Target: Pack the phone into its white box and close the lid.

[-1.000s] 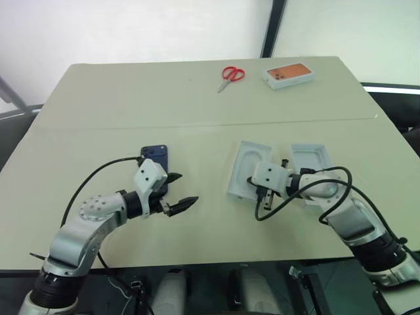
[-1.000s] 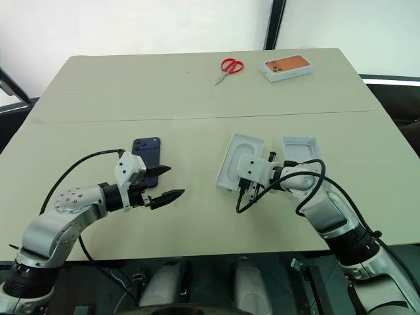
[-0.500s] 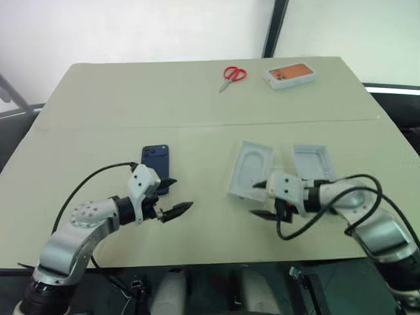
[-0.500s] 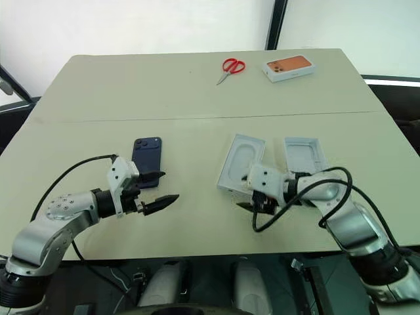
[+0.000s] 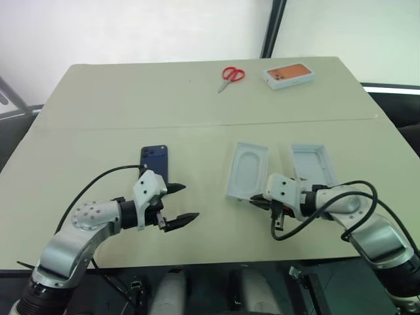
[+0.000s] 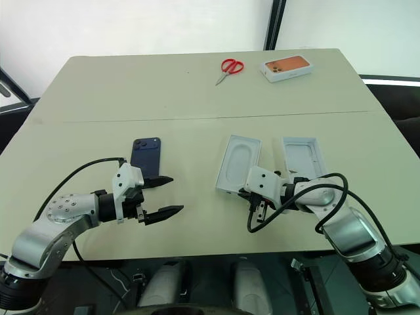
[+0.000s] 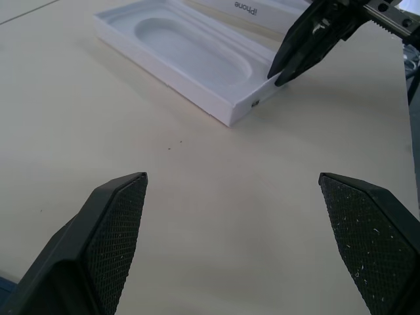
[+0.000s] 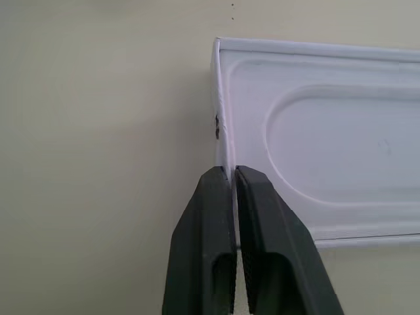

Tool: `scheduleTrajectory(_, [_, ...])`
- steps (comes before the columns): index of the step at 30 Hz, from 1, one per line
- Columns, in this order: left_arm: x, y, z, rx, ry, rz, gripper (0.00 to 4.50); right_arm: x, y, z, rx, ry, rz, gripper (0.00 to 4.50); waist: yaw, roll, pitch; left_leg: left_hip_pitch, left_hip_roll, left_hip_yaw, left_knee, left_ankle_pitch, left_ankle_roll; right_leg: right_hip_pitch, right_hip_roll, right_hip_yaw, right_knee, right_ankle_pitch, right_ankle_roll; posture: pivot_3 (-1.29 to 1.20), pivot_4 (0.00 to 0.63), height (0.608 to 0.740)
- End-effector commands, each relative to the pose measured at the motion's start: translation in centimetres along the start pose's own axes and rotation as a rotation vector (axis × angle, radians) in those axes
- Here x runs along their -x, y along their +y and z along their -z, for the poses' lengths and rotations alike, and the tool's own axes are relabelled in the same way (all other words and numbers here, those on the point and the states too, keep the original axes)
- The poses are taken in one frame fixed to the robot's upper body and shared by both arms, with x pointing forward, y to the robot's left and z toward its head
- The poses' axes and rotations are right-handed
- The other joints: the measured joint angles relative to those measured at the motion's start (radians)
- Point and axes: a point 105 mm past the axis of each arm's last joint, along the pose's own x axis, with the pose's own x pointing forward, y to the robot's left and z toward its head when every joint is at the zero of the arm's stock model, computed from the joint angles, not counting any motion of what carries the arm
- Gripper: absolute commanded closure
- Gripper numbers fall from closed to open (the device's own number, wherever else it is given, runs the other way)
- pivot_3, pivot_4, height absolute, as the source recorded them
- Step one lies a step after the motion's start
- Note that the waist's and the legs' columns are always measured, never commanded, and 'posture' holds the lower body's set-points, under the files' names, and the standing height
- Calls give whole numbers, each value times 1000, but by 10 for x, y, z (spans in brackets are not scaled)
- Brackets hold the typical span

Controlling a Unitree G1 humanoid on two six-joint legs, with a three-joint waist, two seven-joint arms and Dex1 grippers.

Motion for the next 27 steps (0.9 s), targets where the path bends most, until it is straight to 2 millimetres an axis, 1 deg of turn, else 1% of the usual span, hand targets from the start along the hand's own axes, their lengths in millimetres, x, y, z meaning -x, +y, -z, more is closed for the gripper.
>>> scheduleTrajectory(1, [3,-1,-5,-32,-12,-4,95,2,-4,-17,98,-53,11,4461,-1,0,0,0,0,0,0,0,0,0,0,0,0,0,0,0,150,697])
scheduleTrajectory(4, [5,4,-6,-10,-28,-36,95,0,-6,-20,254,-60,-17,4461,-1,0,0,0,0,0,0,0,0,0,0,0,0,0,0,0,150,697])
scheduleTrajectory(6, [6,6,-6,-6,-33,-43,95,-2,-6,-22,306,-81,-36,4461,-1,0,0,0,0,1,0,0,0,0,0,0,0,0,0,0,150,697])
scheduleTrajectory(9, [6,8,-6,-7,-31,-49,95,-6,-9,-20,381,-86,-55,4461,0,0,0,0,0,1,0,0,0,0,0,0,0,0,0,0,150,697])
scheduleTrajectory(13, [7,8,-5,-4,-31,-60,95,-8,-13,-16,443,-83,-84,4461,0,0,0,0,0,1,0,0,0,0,0,0,0,0,0,0,150,697])
scheduleTrajectory(17, [9,8,-4,3,-30,-73,95,-7,-14,-10,395,-66,-112,4461,0,0,0,0,0,1,0,0,0,0,0,0,0,0,0,0,150,697])
scheduleTrajectory(19, [10,9,-4,7,-35,-85,95,-4,-9,-13,322,-79,-154,3750,0,0,0,0,0,1,0,0,0,0,0,0,0,0,0,0,150,697])
scheduleTrajectory(20, [11,9,-5,9,-39,-90,95,-3,-7,-15,302,-88,-168,3509,0,0,0,0,0,1,0,0,0,0,0,0,0,0,0,0,150,697])
scheduleTrajectory(21, [12,11,-7,16,-53,-104,95,-1,-8,-21,284,-117,-152,3042,0,0,0,0,1,0,0,0,0,0,0,0,0,0,0,0,150,697])
scheduleTrajectory(23, [17,17,-13,31,-83,-141,95,3,-15,-33,258,-160,-111,1948,1,0,0,0,1,0,0,0,0,0,0,0,0,0,0,0,150,697])
scheduleTrajectory(24, [20,21,-15,39,-97,-162,95,5,-18,-39,244,-185,-93,1507,0,0,0,0,1,-1,0,0,0,0,0,0,0,0,0,0,150,697])
scheduleTrajectory(25, [23,25,-17,51,-110,-190,95,7,-21,-48,220,-219,-72,1507,-1,0,0,0,1,-1,0,0,0,0,0,0,0,0,0,0,150,697])
scheduleTrajectory(27, [34,38,-18,92,-134,-271,95,11,-29,-70,151,-313,-35,1507,-3,0,0,0,1,-1,0,0,0,0,0,0,0,0,0,0,150,697])
